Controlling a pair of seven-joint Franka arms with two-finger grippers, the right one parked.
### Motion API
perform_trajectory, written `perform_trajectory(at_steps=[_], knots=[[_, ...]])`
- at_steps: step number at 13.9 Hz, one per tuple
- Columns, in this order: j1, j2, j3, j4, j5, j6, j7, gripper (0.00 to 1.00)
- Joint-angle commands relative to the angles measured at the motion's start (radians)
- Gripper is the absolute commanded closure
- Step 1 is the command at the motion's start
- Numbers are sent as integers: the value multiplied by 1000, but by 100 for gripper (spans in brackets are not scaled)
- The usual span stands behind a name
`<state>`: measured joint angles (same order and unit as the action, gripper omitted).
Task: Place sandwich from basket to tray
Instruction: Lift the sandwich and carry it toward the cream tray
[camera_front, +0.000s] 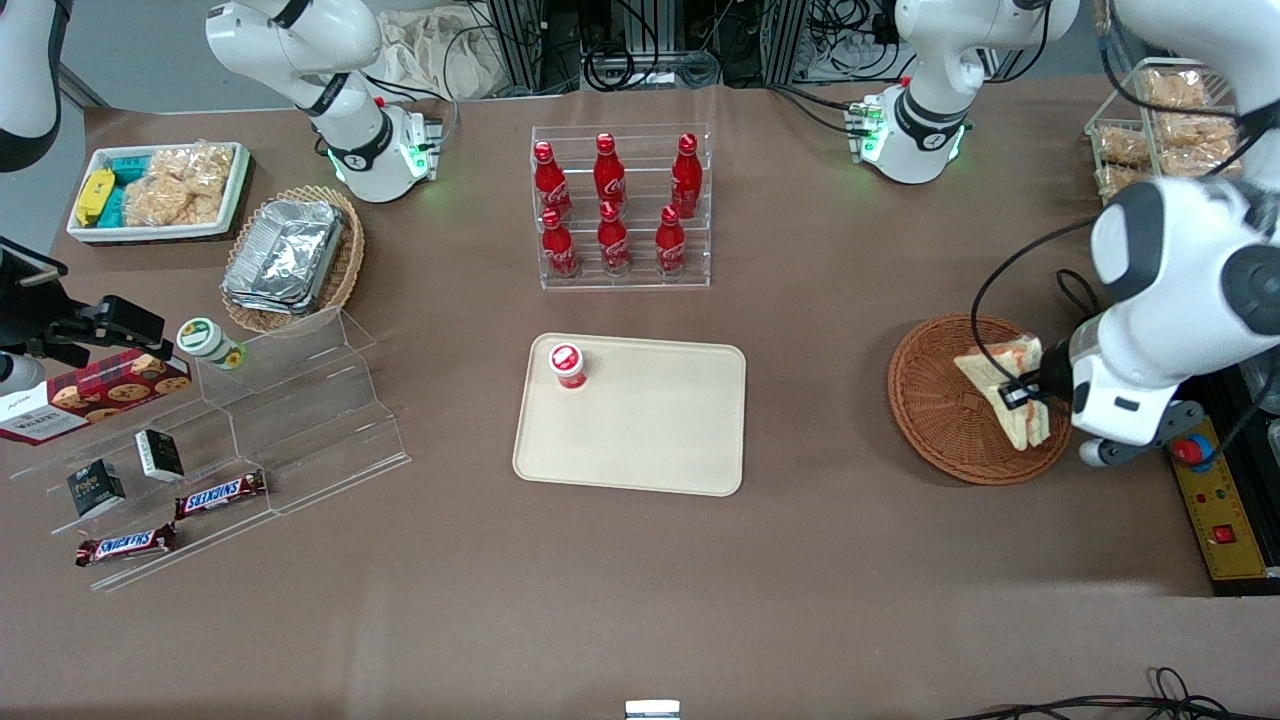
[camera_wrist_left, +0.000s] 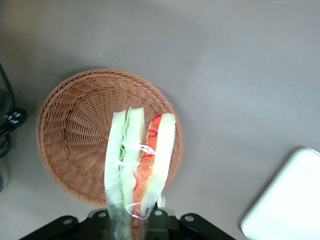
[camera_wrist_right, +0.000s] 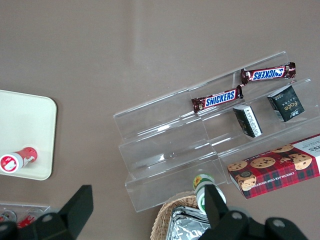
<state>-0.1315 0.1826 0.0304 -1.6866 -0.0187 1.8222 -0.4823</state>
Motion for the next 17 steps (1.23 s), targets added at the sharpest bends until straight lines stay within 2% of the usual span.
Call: perform_trajectory(at_steps=[1,5,8,11,17], knots=[[-66,12,-9,177,3,-163,-2,75],[-150,11,-119,263,14,-224,-92,75],[-296,40,-152,260,97,-207,-227,74],[-410,164,-152,266,144,-143,-285,73],[-447,388,-152,262,157,104,-328,73]])
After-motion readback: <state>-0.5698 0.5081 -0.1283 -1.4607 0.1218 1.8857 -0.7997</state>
